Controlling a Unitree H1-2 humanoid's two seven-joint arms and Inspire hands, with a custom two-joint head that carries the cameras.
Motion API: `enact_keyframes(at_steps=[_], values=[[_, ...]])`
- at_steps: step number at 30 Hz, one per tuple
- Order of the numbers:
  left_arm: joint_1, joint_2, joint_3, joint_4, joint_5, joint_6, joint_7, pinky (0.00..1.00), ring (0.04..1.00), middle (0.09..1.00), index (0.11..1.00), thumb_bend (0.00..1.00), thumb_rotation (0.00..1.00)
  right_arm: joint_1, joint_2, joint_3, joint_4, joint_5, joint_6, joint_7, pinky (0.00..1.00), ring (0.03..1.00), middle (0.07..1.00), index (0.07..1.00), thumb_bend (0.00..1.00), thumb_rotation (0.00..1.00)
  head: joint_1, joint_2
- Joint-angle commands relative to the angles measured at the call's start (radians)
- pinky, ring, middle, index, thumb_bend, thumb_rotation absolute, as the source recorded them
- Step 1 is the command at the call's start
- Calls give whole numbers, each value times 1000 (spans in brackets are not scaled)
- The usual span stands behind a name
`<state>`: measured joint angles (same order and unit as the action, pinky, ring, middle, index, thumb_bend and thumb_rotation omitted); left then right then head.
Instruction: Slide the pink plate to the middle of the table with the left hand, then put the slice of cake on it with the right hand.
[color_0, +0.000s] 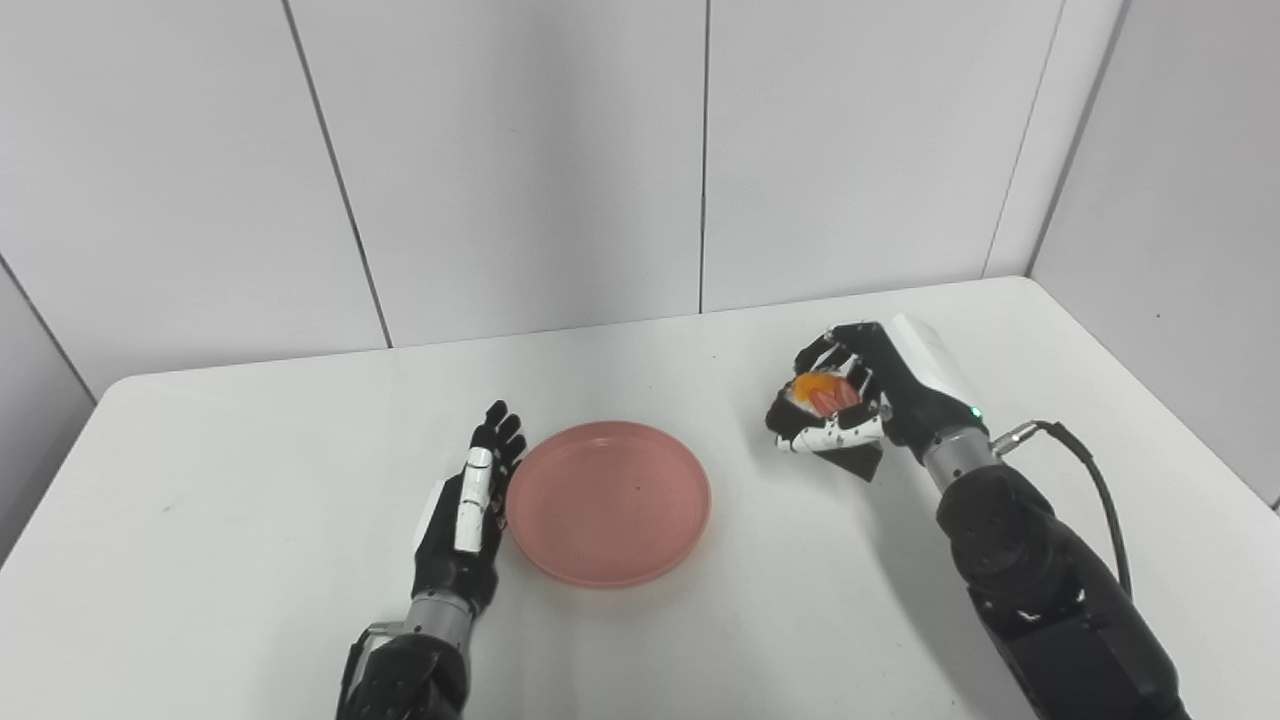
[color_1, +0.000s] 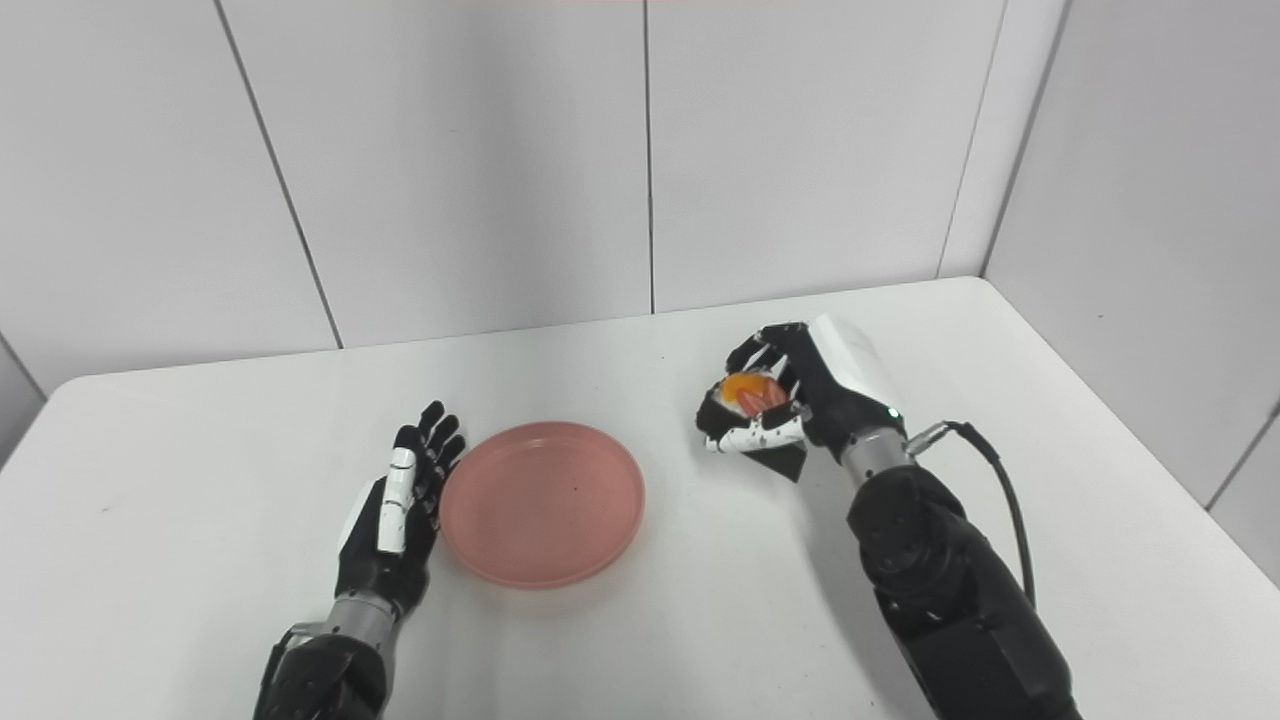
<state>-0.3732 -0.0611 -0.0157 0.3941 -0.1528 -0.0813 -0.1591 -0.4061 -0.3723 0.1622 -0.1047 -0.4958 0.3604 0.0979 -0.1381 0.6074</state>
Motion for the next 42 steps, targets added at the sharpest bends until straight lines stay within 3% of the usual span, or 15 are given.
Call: enact_keyframes(at_steps=[1, 4, 5, 12, 16, 21, 28, 34, 42], values=[[9, -22, -6, 33, 6, -17, 7, 1000, 1000, 1000, 1000, 620, 1000, -33, 14, 11, -39, 1, -56, -1, 214, 291, 428, 528, 511, 0, 1, 0], [5, -27, -6, 44, 13, -34, 16, 1000, 1000, 1000, 1000, 622, 1000, -39, 33, 36, -41, 3, -76, 12, 207, 280, 415, 530, 509, 0, 15, 2], [4, -29, -6, 46, 16, -38, 19, 1000, 1000, 1000, 1000, 628, 1000, -42, 39, 44, -43, 5, -81, 20, 207, 276, 451, 504, 514, 0, 16, 3], [8, -42, -4, 21, 25, -9, 45, 1000, 1000, 1000, 1000, 643, 1000, -74, 90, 97, -2, -6, -121, 36, 191, 276, 407, 524, 510, 0, 41, 12], [3, -46, -3, 26, 26, -14, 51, 1000, 1000, 1000, 1000, 645, 1000, -98, 113, 125, 62, -21, -164, 29, 132, 193, 465, 489, 520, 0, 49, 15], [-3, -51, -6, 31, 40, -24, 71, 1000, 1000, 1000, 1000, 633, 1000, -130, 137, 153, 147, -33, -222, 21, 179, 262, 475, 486, 519, 0, 58, 15], [-3, -56, -11, 27, 65, -23, 95, 1000, 998, 997, 1000, 624, 1000, -173, 163, 184, 268, -78, -290, -9, 111, 171, 471, 485, 521, 0, 64, 16], [-1, -60, -9, 26, 59, -26, 90, 1000, 1000, 1000, 1000, 622, 1000, -195, 171, 204, 365, -109, -344, -54, 121, 186, 470, 486, 520, 0, 64, 17], [3, -61, -12, 17, 57, -13, 86, 1000, 1000, 1000, 1000, 628, 1000, -211, 182, 211, 453, -136, -403, -117, 222, 298, 476, 487, 519, 0, 63, 18]])
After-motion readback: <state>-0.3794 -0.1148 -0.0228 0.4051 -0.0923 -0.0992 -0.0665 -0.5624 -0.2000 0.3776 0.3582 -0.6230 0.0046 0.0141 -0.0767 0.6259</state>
